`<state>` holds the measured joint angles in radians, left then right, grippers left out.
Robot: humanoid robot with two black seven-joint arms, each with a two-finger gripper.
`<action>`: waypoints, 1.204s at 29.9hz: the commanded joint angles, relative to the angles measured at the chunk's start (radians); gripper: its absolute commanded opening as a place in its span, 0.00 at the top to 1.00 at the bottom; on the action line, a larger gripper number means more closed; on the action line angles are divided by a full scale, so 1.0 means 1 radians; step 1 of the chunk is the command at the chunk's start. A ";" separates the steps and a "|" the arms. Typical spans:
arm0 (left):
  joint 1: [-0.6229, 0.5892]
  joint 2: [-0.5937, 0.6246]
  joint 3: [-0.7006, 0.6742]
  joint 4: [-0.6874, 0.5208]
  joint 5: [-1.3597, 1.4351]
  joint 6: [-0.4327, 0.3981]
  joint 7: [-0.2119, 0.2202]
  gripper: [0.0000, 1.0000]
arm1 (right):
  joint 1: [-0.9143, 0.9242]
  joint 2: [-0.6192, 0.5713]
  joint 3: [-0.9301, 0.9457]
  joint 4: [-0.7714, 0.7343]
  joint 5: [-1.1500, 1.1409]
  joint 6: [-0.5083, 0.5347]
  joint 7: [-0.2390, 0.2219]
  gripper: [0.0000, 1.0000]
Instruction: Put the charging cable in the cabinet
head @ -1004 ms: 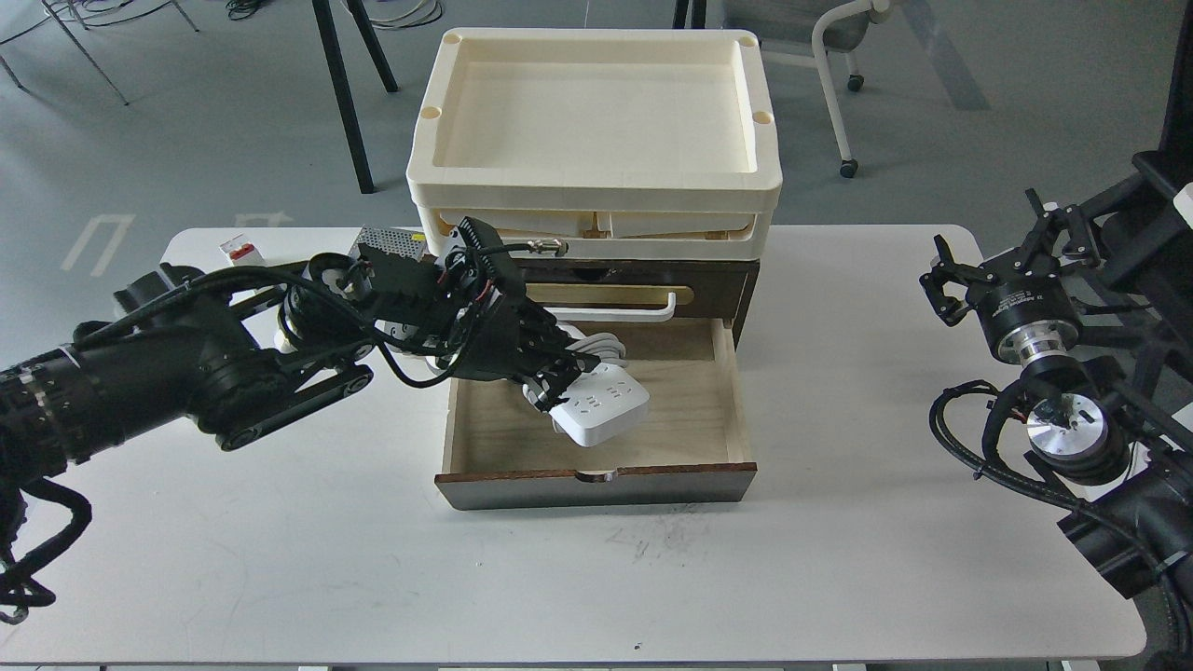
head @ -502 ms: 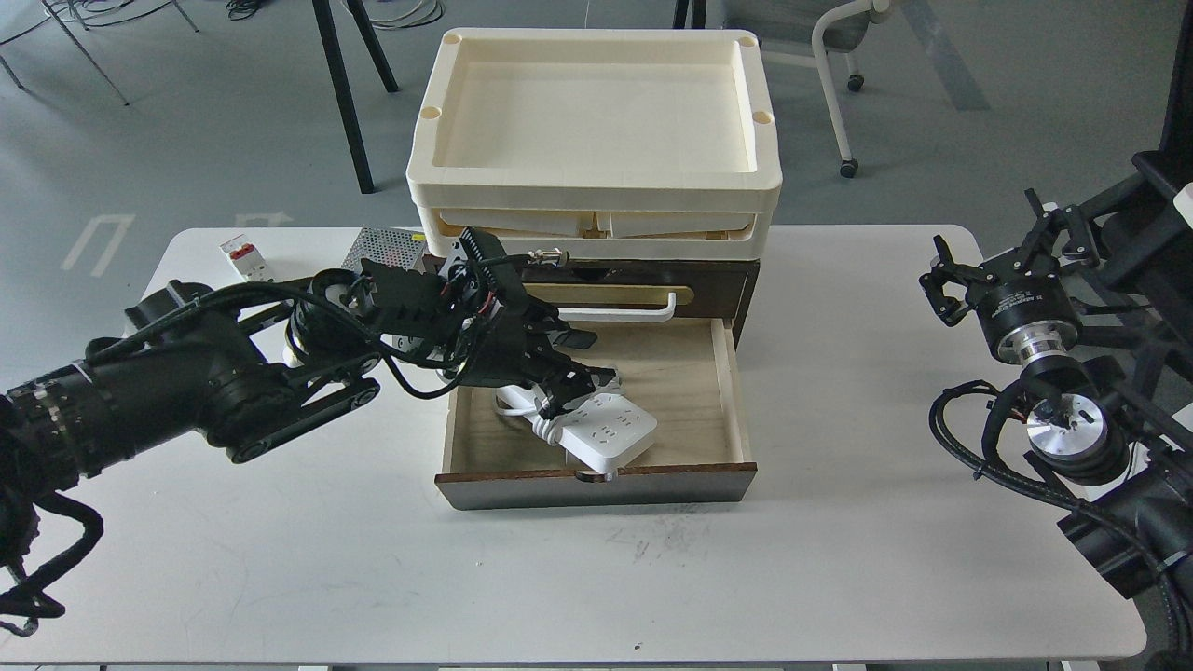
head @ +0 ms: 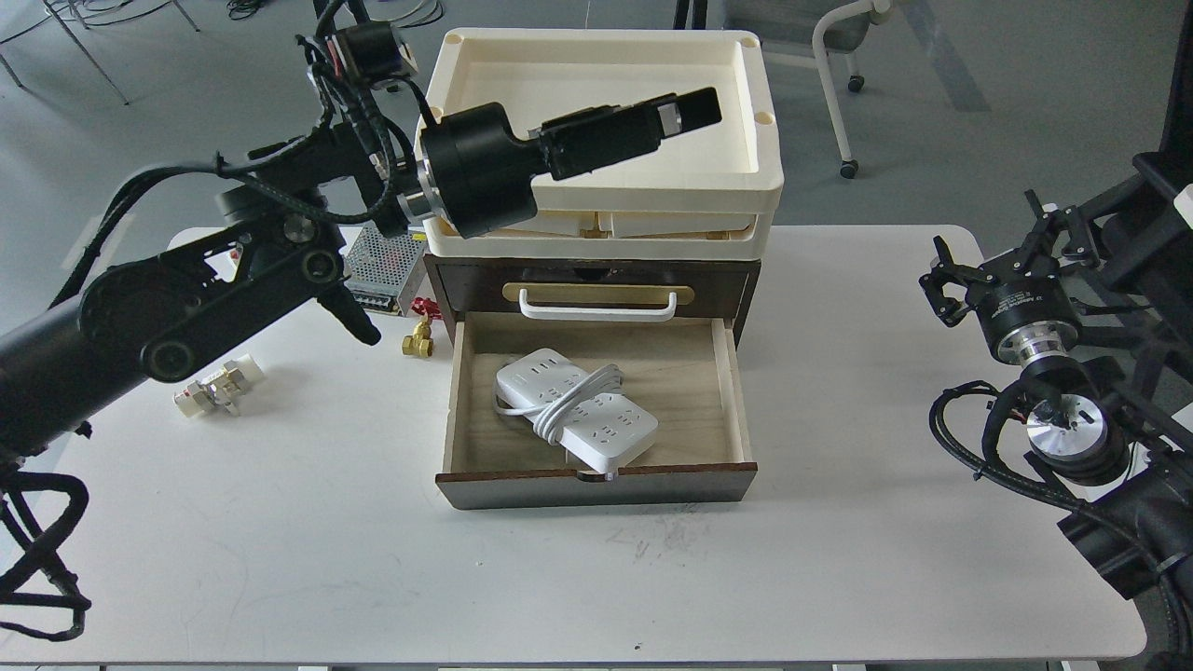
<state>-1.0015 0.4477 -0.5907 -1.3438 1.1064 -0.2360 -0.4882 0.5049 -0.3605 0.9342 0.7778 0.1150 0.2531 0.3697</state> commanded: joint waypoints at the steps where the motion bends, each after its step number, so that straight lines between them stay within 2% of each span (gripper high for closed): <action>1: -0.014 -0.003 -0.128 0.006 -0.182 -0.002 0.075 0.10 | 0.000 0.000 0.000 0.000 0.000 0.000 0.000 0.00; 5: -0.005 0.012 -0.265 0.063 -0.507 -0.028 0.146 0.10 | 0.000 0.000 0.000 0.000 0.000 0.000 0.000 0.00; 9: -0.003 0.057 -0.300 0.152 -0.802 -0.055 0.294 0.04 | 0.000 0.000 0.000 0.001 0.000 0.000 0.000 0.00; 12: 0.015 0.084 -0.351 0.245 -0.911 -0.058 0.345 0.01 | 0.001 0.000 0.000 0.000 0.000 0.000 0.000 0.00; 16: 0.041 0.089 -0.368 0.431 -1.000 -0.133 0.352 0.01 | 0.007 0.000 0.002 -0.009 0.000 -0.002 -0.002 0.00; 18: 0.078 0.085 -0.368 0.485 -1.033 -0.161 0.352 0.01 | 0.007 0.000 0.011 -0.011 0.000 -0.006 -0.003 0.00; 33: 0.360 0.072 -0.370 0.634 -1.166 -0.169 0.335 0.01 | 0.003 0.002 0.110 -0.023 0.032 -0.012 -0.015 0.00; 36: 0.400 0.040 -0.370 0.635 -1.166 -0.170 0.286 0.01 | 0.003 0.002 0.117 -0.028 0.041 -0.008 -0.017 0.00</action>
<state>-0.6351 0.5117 -0.9612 -0.7148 -0.0595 -0.4051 -0.1627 0.5076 -0.3590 1.0399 0.7548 0.1477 0.2414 0.3548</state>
